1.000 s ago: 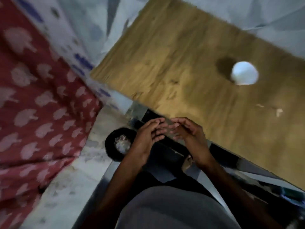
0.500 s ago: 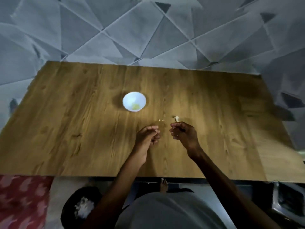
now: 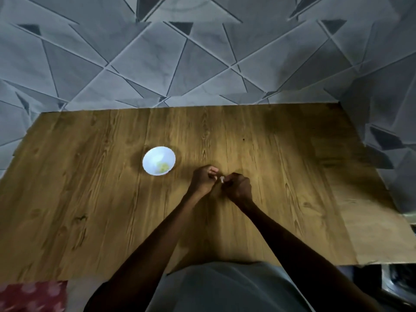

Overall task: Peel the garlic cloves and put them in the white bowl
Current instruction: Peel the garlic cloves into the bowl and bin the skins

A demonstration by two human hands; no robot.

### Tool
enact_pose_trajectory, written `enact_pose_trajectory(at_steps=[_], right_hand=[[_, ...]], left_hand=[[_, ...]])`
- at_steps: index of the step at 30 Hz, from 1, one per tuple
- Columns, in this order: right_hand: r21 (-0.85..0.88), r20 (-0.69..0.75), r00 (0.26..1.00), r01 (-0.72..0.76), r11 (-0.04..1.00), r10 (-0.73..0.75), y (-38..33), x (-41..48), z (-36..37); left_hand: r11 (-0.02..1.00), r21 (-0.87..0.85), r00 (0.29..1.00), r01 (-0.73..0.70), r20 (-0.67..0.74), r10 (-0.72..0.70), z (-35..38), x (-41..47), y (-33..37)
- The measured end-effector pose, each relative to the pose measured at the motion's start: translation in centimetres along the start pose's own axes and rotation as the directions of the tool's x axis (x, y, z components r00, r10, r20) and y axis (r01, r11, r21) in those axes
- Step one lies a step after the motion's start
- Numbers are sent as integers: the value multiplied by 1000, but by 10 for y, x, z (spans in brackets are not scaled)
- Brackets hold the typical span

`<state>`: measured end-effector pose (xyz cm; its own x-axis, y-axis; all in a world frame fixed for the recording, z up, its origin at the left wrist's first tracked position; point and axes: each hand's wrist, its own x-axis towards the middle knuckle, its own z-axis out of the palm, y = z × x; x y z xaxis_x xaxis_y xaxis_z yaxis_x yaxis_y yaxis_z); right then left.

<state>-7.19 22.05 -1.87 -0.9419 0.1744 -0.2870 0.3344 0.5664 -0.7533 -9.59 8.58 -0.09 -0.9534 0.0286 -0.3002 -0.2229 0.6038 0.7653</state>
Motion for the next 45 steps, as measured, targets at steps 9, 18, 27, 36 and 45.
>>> enact_pose_trajectory(at_steps=[9, 18, 27, 36, 45], right_hand=[[-40, 45, 995, 91, 995, -89, 11, 17, 4], [-104, 230, 889, 426, 899, -395, 9, 29, -25], [-174, 299, 808, 569, 804, -507, -15, 27, -40], [-218, 254, 840, 534, 817, -480, -26, 30, -37], [-73, 236, 862, 477, 876, -449, -21, 44, -40]], left_hand=[[998, 50, 999, -25, 36, 23, 13, 1, -1], [994, -108, 999, 29, -12, -30, 5, -3, -5], [850, -466, 965, 245, 33, -259, -1, -5, 2], [764, -593, 967, 255, 137, -216, -10, 2, 5], [725, -628, 958, 284, 213, -192, -10, 10, 6]])
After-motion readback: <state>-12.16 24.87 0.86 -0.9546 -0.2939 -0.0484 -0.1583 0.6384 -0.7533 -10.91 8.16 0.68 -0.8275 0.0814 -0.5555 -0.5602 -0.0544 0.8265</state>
